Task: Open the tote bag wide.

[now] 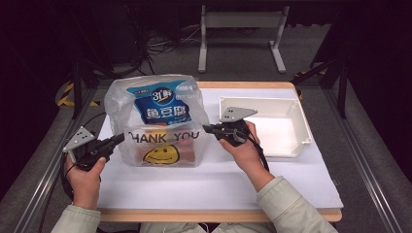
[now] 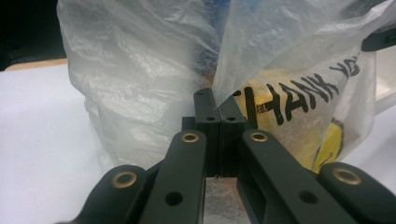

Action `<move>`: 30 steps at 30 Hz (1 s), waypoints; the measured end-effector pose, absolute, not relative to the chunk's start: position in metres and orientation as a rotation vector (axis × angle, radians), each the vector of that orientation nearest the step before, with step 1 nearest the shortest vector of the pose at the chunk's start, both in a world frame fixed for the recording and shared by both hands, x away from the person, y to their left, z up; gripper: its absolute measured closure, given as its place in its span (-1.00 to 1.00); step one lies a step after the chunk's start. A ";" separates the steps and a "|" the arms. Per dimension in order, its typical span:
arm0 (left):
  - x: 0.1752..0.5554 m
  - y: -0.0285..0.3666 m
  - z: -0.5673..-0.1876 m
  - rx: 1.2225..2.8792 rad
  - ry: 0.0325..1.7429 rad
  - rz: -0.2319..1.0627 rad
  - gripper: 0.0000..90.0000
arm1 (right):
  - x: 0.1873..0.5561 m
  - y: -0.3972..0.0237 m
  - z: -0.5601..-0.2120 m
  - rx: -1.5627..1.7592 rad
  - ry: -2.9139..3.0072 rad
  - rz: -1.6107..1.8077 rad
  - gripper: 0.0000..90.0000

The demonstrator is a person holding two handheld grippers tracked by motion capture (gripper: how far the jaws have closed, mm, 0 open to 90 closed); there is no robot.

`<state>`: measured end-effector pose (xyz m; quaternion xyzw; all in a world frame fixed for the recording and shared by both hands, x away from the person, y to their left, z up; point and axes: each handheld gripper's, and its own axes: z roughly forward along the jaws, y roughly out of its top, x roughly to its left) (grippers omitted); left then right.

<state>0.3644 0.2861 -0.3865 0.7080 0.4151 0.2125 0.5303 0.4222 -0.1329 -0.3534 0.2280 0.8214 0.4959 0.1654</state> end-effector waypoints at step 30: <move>0.376 0.292 -0.411 1.841 1.078 0.419 1.00 | 0.427 -0.129 -0.402 0.757 2.494 1.306 1.00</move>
